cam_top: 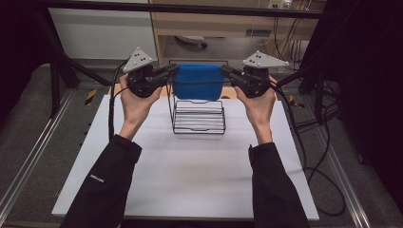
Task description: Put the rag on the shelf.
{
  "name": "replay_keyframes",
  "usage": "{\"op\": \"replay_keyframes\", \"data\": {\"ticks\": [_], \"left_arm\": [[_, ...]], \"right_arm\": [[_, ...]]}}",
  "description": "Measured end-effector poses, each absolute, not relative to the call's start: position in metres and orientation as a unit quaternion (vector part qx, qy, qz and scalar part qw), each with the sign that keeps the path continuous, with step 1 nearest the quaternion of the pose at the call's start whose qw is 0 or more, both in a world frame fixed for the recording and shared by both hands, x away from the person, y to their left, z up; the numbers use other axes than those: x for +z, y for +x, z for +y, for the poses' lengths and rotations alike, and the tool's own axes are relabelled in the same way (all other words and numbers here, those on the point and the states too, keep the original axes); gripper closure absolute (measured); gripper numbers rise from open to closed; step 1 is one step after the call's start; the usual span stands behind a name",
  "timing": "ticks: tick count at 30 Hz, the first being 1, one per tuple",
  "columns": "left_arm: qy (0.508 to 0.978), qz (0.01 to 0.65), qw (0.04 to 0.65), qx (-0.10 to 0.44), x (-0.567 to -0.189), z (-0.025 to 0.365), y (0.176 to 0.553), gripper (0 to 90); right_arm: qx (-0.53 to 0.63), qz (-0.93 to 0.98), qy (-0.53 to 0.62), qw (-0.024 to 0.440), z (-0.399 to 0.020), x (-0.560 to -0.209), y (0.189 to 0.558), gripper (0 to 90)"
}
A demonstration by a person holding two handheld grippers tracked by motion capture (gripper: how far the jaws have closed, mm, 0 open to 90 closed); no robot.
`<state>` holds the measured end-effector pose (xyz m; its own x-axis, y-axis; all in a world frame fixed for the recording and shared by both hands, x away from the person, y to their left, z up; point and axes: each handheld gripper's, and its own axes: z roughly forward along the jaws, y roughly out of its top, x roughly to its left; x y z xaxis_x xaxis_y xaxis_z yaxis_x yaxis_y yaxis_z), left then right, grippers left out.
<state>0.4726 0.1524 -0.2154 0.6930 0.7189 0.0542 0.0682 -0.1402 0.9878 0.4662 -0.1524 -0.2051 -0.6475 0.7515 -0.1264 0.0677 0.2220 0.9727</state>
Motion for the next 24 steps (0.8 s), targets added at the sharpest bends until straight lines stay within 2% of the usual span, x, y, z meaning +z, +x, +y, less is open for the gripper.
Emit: {"op": "replay_keyframes", "data": {"ticks": [24], "left_arm": [[0.734, 0.283, 0.566, 0.246, -0.246, 0.153, 0.469, 82.6]], "right_arm": [[0.539, 0.747, 0.285, 0.265, -0.154, -0.226, 0.456, 86.9]]}}
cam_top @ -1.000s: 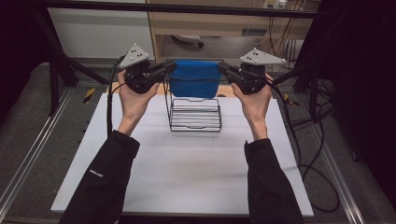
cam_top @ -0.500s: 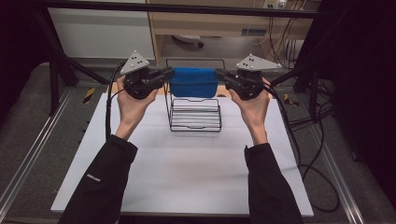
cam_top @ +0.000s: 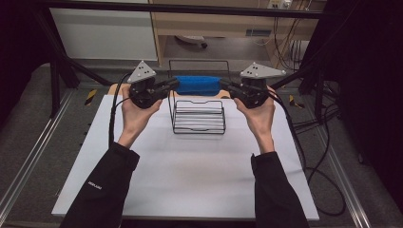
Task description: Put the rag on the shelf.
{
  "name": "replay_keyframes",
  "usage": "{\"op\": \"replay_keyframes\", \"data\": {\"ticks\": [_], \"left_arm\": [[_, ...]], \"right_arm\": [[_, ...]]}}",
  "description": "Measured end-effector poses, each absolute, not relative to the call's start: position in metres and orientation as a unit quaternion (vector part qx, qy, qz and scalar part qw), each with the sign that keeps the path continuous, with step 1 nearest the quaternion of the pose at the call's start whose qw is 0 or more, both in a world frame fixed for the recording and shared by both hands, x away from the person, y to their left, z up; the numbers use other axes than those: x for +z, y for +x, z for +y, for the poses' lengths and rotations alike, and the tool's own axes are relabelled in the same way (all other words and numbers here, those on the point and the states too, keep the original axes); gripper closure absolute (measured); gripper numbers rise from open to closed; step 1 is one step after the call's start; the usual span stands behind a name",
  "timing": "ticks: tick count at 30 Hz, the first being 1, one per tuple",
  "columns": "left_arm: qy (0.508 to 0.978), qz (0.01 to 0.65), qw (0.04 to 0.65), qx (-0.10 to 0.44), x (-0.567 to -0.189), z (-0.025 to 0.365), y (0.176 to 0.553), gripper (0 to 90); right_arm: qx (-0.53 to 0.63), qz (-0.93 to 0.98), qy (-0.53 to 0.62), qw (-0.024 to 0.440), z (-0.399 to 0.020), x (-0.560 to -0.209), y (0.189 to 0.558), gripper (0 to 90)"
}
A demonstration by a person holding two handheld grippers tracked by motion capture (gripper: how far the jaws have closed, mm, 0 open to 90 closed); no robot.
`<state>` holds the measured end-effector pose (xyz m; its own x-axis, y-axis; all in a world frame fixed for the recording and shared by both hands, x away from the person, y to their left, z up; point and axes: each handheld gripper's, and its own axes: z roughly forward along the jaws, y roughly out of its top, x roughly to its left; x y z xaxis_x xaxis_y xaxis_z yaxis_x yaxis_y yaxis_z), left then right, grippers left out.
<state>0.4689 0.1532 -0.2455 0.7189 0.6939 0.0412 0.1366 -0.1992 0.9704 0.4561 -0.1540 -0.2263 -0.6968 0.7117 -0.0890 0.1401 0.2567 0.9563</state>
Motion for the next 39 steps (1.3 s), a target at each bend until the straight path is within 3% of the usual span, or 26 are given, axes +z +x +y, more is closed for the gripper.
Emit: {"op": "replay_keyframes", "data": {"ticks": [9, 17, 33, 39], "left_arm": [[0.754, 0.287, 0.543, 0.234, -0.253, 0.153, 0.466, 78.6], [0.747, 0.293, 0.557, 0.213, -0.236, 0.158, 0.459, 72.5], [0.739, 0.298, 0.570, 0.199, -0.216, 0.159, 0.457, 74.5], [0.753, 0.298, 0.552, 0.197, -0.212, 0.152, 0.459, 82.5]], "right_arm": [[0.530, 0.756, 0.292, 0.250, -0.155, -0.242, 0.458, 86.8], [0.526, 0.758, 0.294, 0.249, -0.155, -0.249, 0.461, 86.5], [0.522, 0.764, 0.286, 0.250, -0.154, -0.251, 0.460, 86.4], [0.519, 0.766, 0.286, 0.250, -0.153, -0.252, 0.461, 86.5]]}}
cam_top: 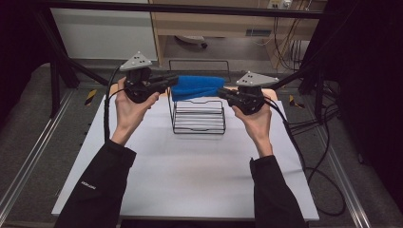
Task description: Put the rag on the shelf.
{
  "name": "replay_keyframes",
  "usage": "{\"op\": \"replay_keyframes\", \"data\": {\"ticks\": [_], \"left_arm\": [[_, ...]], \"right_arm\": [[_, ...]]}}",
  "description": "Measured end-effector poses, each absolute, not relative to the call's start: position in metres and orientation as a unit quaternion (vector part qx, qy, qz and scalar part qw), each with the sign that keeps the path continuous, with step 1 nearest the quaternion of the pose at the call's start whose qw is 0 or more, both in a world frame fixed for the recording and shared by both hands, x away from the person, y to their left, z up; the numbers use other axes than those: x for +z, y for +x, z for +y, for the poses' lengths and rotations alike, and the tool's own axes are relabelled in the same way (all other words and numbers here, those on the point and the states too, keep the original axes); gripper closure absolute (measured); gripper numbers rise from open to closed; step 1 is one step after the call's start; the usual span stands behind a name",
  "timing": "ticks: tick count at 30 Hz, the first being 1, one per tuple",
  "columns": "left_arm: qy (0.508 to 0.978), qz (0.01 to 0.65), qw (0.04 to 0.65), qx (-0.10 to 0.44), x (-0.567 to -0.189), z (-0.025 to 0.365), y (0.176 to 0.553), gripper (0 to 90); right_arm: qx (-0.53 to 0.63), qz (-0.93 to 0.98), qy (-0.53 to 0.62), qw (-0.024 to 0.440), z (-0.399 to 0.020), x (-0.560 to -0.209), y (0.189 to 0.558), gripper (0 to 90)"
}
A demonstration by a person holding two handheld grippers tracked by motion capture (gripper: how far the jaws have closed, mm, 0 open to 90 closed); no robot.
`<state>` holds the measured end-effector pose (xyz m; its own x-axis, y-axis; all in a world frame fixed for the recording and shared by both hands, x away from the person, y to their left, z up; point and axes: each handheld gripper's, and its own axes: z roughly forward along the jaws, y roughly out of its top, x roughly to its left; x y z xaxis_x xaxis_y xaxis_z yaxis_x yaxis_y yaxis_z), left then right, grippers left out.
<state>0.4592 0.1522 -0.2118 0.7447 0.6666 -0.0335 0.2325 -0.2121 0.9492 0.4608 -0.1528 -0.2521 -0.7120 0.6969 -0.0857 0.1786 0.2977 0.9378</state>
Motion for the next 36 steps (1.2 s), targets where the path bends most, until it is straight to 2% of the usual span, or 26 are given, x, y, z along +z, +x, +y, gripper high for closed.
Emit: {"op": "replay_keyframes", "data": {"ticks": [3, 13, 20, 26, 33, 36], "left_arm": [[0.771, 0.298, 0.532, 0.183, -0.220, 0.145, 0.460, 89.1], [0.796, 0.309, 0.492, 0.170, -0.248, 0.140, 0.468, 89.5], [0.800, 0.311, 0.479, 0.182, -0.260, 0.139, 0.472, 89.5], [0.800, 0.312, 0.476, 0.190, -0.266, 0.138, 0.475, 89.5], [0.803, 0.311, 0.468, 0.199, -0.273, 0.137, 0.478, 89.5], [0.802, 0.312, 0.470, 0.198, -0.273, 0.137, 0.479, 89.4]], "right_arm": [[0.520, 0.765, 0.286, 0.250, -0.153, -0.252, 0.461, 86.4], [0.519, 0.767, 0.283, 0.250, -0.152, -0.253, 0.460, 84.3], [0.544, 0.754, 0.288, 0.229, -0.155, -0.255, 0.460, 75.5], [0.549, 0.754, 0.301, 0.198, -0.158, -0.261, 0.463, 81.8], [0.542, 0.753, 0.327, 0.180, -0.163, -0.278, 0.469, 78.4], [0.540, 0.754, 0.330, 0.178, -0.165, -0.282, 0.471, 81.8]]}}
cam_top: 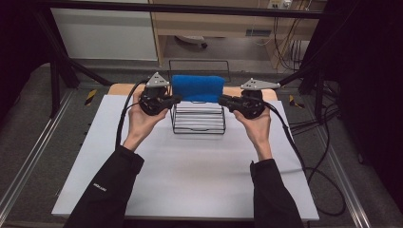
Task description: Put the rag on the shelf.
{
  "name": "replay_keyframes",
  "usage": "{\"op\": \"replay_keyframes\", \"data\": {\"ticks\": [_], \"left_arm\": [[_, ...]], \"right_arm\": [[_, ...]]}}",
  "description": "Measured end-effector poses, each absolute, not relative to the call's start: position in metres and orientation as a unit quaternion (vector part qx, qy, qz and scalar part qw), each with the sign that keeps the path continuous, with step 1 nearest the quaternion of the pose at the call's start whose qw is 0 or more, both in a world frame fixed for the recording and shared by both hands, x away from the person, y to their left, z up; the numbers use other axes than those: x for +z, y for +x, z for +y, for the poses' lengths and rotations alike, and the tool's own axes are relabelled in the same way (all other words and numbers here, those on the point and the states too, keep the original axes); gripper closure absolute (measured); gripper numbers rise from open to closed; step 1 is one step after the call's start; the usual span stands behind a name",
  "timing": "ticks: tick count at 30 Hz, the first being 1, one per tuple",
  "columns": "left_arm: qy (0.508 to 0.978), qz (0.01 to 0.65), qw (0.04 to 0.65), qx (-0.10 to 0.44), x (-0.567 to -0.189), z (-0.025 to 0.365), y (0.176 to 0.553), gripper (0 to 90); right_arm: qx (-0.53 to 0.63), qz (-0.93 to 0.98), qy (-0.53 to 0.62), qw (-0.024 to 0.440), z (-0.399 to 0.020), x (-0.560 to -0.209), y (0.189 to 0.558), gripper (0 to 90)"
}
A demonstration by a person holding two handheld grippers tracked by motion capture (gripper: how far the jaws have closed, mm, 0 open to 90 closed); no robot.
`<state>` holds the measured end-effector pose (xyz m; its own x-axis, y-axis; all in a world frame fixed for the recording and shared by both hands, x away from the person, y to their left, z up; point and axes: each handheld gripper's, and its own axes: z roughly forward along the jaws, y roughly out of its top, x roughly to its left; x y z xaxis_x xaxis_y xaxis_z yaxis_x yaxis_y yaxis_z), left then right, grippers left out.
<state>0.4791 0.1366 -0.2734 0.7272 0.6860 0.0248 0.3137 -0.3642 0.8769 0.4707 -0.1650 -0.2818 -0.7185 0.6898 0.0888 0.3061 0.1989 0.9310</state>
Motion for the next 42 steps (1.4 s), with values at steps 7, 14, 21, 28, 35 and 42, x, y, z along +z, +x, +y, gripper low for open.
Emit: {"op": "replay_keyframes", "data": {"ticks": [7, 14, 21, 28, 35, 42], "left_arm": [[0.800, 0.311, 0.474, 0.196, -0.276, 0.135, 0.479, 89.3], [0.800, 0.313, 0.474, 0.194, -0.279, 0.143, 0.471, 81.3], [0.800, 0.323, 0.467, 0.194, -0.279, 0.160, 0.460, 65.0], [0.802, 0.335, 0.456, 0.192, -0.291, 0.179, 0.448, 45.6], [0.807, 0.346, 0.445, 0.180, -0.314, 0.202, 0.434, 31.0], [0.807, 0.354, 0.440, 0.175, -0.342, 0.219, 0.420, 20.1]], "right_arm": [[0.529, 0.758, 0.336, 0.183, -0.163, -0.285, 0.473, 88.7], [0.544, 0.748, 0.326, 0.195, -0.166, -0.281, 0.463, 79.5], [0.561, 0.734, 0.325, 0.201, -0.181, -0.271, 0.446, 57.0], [0.555, 0.734, 0.335, 0.200, -0.190, -0.274, 0.432, 31.8], [0.534, 0.743, 0.348, 0.202, -0.199, -0.290, 0.424, 17.2], [0.525, 0.744, 0.367, 0.190, -0.207, -0.314, 0.415, 9.1]]}}
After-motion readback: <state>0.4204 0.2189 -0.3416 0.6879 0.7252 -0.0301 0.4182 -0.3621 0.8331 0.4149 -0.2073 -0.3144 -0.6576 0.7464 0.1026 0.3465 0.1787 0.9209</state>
